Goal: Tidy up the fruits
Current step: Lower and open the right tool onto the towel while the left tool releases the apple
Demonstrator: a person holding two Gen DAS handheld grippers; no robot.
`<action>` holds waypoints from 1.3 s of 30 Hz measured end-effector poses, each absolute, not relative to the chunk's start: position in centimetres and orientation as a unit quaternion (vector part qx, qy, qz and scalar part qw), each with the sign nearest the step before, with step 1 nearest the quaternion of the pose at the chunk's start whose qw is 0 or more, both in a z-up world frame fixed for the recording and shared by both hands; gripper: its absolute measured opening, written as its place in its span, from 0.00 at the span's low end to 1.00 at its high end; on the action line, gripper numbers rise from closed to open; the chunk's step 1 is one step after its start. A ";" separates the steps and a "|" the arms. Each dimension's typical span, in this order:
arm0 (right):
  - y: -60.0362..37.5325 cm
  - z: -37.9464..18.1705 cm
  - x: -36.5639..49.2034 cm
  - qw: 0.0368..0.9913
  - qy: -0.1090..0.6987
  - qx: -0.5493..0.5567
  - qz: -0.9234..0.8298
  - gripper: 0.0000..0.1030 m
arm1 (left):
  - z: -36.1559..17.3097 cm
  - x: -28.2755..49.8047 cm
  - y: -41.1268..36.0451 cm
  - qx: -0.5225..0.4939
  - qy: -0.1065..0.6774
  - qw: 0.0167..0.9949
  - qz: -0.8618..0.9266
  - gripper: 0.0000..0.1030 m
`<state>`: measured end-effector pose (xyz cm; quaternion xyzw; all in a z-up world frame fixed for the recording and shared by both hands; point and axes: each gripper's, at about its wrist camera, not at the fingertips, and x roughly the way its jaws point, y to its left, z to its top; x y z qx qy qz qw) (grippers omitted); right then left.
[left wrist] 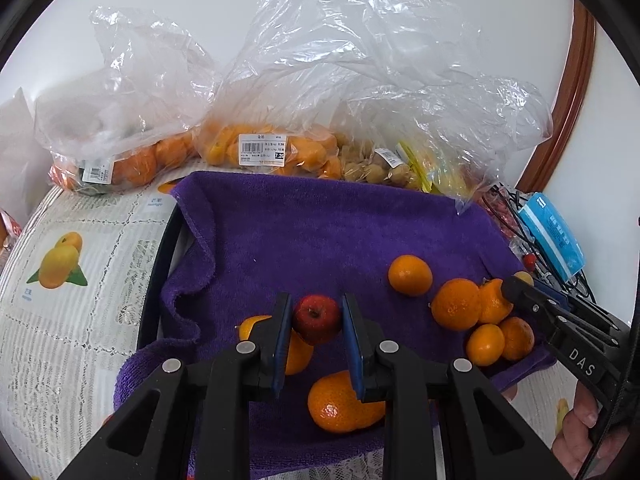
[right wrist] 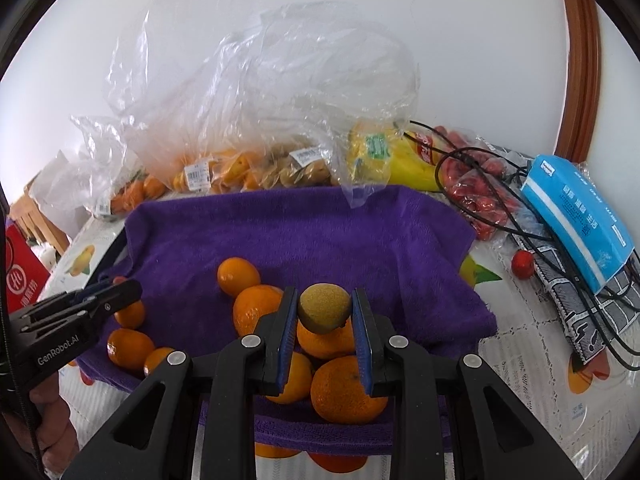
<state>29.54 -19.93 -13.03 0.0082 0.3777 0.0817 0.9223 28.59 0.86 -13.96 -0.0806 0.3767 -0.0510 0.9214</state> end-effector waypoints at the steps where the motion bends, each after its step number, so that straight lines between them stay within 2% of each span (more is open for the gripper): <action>1: -19.8 -13.1 29.5 0.922 0.379 0.007 0.085 0.26 | -13.9 28.6 0.8 -0.079 0.377 0.921 -0.054 0.23; 16: -19.1 -13.4 29.4 0.923 0.377 -0.025 0.075 0.26 | -14.0 28.6 1.0 -0.091 0.378 0.919 -0.060 0.23; 20: -19.0 -13.4 29.4 0.923 0.377 -0.028 0.075 0.31 | -14.0 28.6 0.9 -0.089 0.378 0.919 -0.061 0.23; 26: -19.1 -13.4 29.3 0.924 0.374 -0.027 0.073 0.34 | -13.9 28.5 1.0 -0.093 0.380 0.918 -0.063 0.29; 31: -19.1 -13.3 29.3 0.926 0.370 -0.031 0.071 0.35 | -13.8 28.5 1.1 -0.099 0.378 0.918 -0.065 0.38; 39: -19.2 -13.0 29.1 0.929 0.362 -0.030 0.070 0.47 | -13.7 28.3 1.0 -0.091 0.373 0.922 -0.059 0.45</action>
